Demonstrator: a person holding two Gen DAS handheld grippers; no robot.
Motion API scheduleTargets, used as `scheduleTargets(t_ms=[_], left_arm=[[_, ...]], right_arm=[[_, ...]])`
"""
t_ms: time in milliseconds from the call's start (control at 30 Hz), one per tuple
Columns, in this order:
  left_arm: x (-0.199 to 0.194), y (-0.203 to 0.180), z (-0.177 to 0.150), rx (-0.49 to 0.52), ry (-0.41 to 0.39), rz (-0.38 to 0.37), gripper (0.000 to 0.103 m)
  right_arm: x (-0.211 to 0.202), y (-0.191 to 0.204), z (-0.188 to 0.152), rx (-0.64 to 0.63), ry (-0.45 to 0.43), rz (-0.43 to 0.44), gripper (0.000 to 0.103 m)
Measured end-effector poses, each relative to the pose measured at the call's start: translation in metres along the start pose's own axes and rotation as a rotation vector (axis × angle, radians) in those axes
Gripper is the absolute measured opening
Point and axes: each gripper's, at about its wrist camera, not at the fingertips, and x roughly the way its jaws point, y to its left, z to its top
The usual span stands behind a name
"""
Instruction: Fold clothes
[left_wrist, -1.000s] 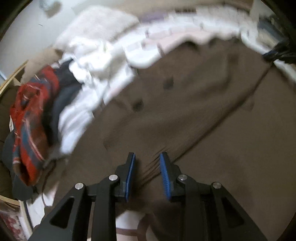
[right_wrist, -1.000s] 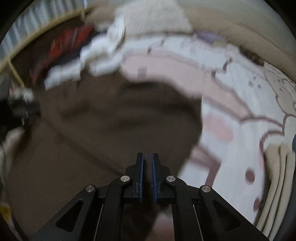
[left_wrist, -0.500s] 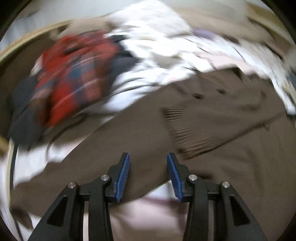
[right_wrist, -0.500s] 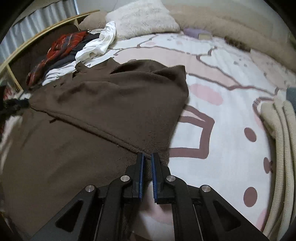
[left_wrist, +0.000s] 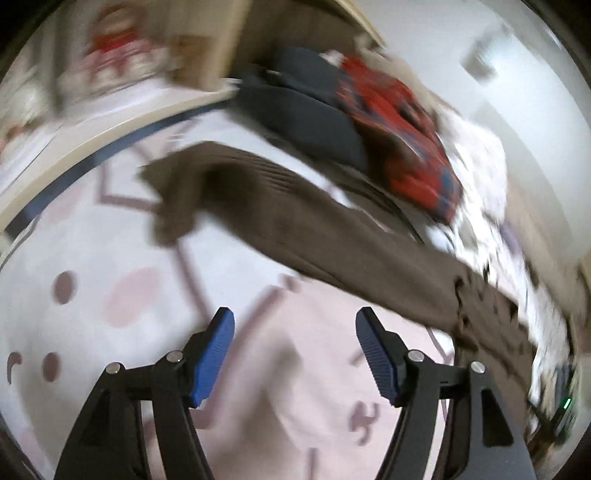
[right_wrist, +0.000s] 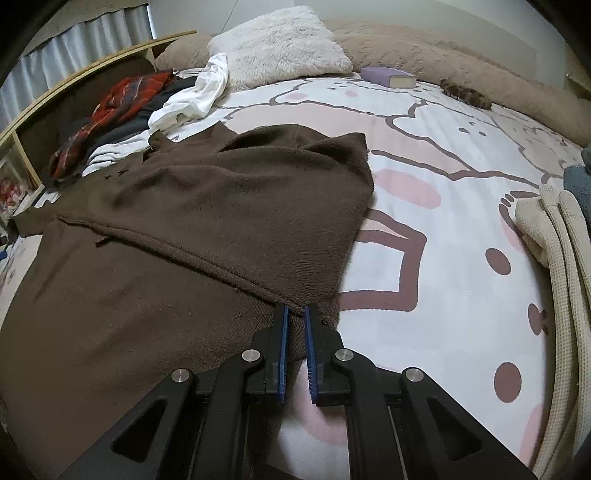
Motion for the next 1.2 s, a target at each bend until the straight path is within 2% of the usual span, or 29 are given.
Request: scheduleTargets(t_ms=[100, 167, 300, 367, 400, 433, 467, 500, 533, 600, 667, 733, 833, 933, 1033, 1067, 1100, 1133, 1200], left_arm=[[-0.001, 0.015, 0.012, -0.005, -0.040, -0.004, 0.069], [0.007, 0.019, 0.024, -0.043, -0.054, -0.029, 0.074], [0.026, 0.031, 0.049, -0.171, -0.078, -0.117, 0.074], [0.035, 0.033, 0.061, -0.239, -0.107, -0.086, 0.074], [0.040, 0.037, 0.069, -0.289, -0.133, -0.044, 0.074], [0.041, 0.041, 0.076, -0.317, -0.156, -0.014, 0.070], [0.042, 0.044, 0.082, -0.332, -0.174, 0.005, 0.053], [0.042, 0.047, 0.087, -0.344, -0.188, 0.020, 0.035], [0.041, 0.048, 0.092, -0.343, -0.186, 0.018, 0.006], [0.031, 0.044, 0.095, -0.319, -0.213, 0.012, 0.005], [0.007, 0.022, 0.095, -0.212, -0.279, -0.002, 0.005], [-0.019, -0.018, 0.090, -0.035, -0.338, 0.001, 0.005], [-0.058, -0.095, 0.068, 0.212, -0.419, -0.047, 0.005], [-0.091, -0.165, 0.034, 0.379, -0.468, -0.176, 0.005], [-0.113, -0.236, -0.007, 0.566, -0.499, -0.303, 0.005], [-0.114, -0.264, -0.029, 0.644, -0.503, -0.346, 0.005], [-0.112, -0.284, -0.047, 0.694, -0.504, -0.374, 0.005], [-0.109, -0.303, -0.065, 0.744, -0.503, -0.401, 0.005], [-0.094, -0.341, -0.112, 0.868, -0.489, -0.441, 0.005]], right_arm=[[0.000, 0.006, -0.001, -0.026, -0.006, -0.032, 0.008], [0.001, 0.010, -0.002, -0.044, -0.011, -0.055, 0.008], [0.001, 0.013, -0.002, -0.065, -0.014, -0.082, 0.008], [0.001, 0.014, -0.002, -0.070, -0.014, -0.089, 0.008], [0.001, 0.014, -0.002, -0.073, -0.013, -0.092, 0.008], [0.002, 0.015, -0.002, -0.075, -0.013, -0.094, 0.008], [0.002, 0.015, -0.002, -0.075, -0.013, -0.095, 0.008], [0.002, 0.015, -0.002, -0.074, -0.014, -0.094, 0.008], [0.002, 0.015, -0.003, -0.073, -0.014, -0.094, 0.008], [0.001, 0.014, -0.003, -0.069, -0.016, -0.088, 0.008], [0.001, 0.012, -0.003, -0.062, -0.018, -0.079, 0.008], [0.001, 0.010, -0.003, -0.050, -0.019, -0.063, 0.008], [-0.006, 0.006, 0.000, -0.028, -0.017, -0.038, 0.008], [-0.036, 0.005, 0.011, 0.008, -0.038, -0.066, 0.008], [-0.090, 0.001, 0.016, 0.132, -0.167, 0.036, 0.009], [-0.108, 0.002, 0.014, 0.188, -0.198, 0.118, 0.024], [-0.120, 0.004, 0.012, 0.229, -0.212, 0.192, 0.086], [-0.130, 0.006, 0.009, 0.267, -0.225, 0.265, 0.103], [-0.139, 0.013, 0.002, 0.328, -0.240, 0.399, 0.103]])
